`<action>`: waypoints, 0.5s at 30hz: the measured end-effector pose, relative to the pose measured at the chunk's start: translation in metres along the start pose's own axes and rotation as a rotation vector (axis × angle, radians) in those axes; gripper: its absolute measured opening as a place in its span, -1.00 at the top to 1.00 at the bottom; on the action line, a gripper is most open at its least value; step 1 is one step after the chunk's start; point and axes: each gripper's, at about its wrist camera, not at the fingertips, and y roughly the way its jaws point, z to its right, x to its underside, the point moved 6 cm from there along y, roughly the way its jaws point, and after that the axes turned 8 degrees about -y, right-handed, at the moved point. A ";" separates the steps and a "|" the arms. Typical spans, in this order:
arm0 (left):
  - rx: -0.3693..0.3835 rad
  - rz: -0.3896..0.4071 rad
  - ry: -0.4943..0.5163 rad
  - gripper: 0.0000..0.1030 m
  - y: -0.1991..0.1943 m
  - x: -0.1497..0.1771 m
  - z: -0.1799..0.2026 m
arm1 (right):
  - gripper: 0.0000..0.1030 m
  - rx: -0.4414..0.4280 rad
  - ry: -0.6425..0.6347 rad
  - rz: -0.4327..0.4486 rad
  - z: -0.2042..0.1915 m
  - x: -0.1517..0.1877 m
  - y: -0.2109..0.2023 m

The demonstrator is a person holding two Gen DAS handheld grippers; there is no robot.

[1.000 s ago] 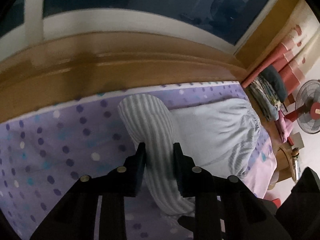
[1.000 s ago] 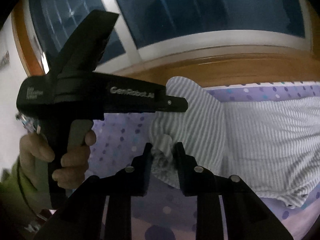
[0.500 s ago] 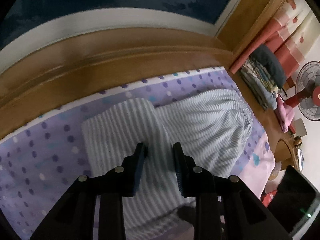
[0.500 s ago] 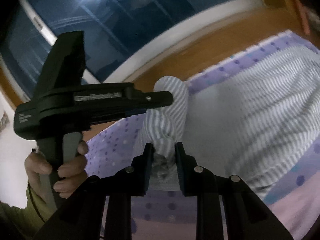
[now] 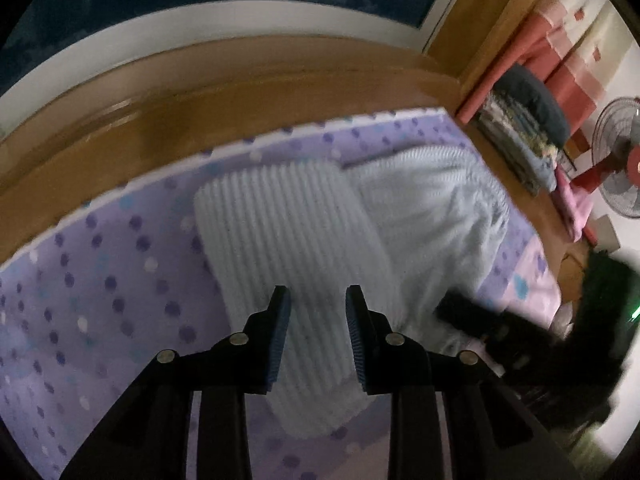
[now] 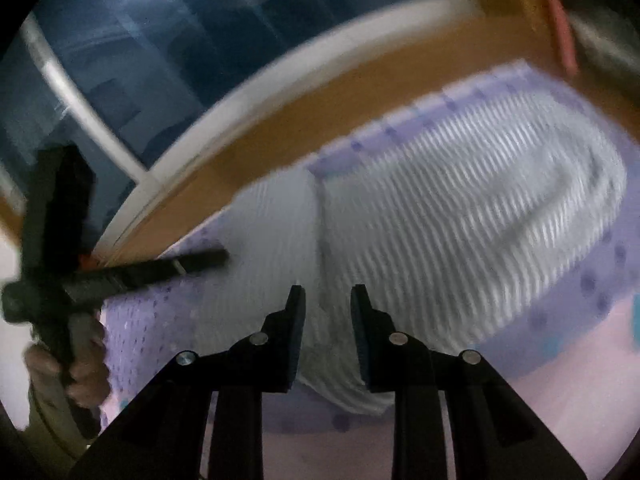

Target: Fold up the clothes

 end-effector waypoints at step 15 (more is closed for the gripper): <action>-0.057 0.006 -0.096 0.46 0.017 0.022 -0.010 | 0.55 -0.088 -0.173 -0.196 -0.007 0.047 0.013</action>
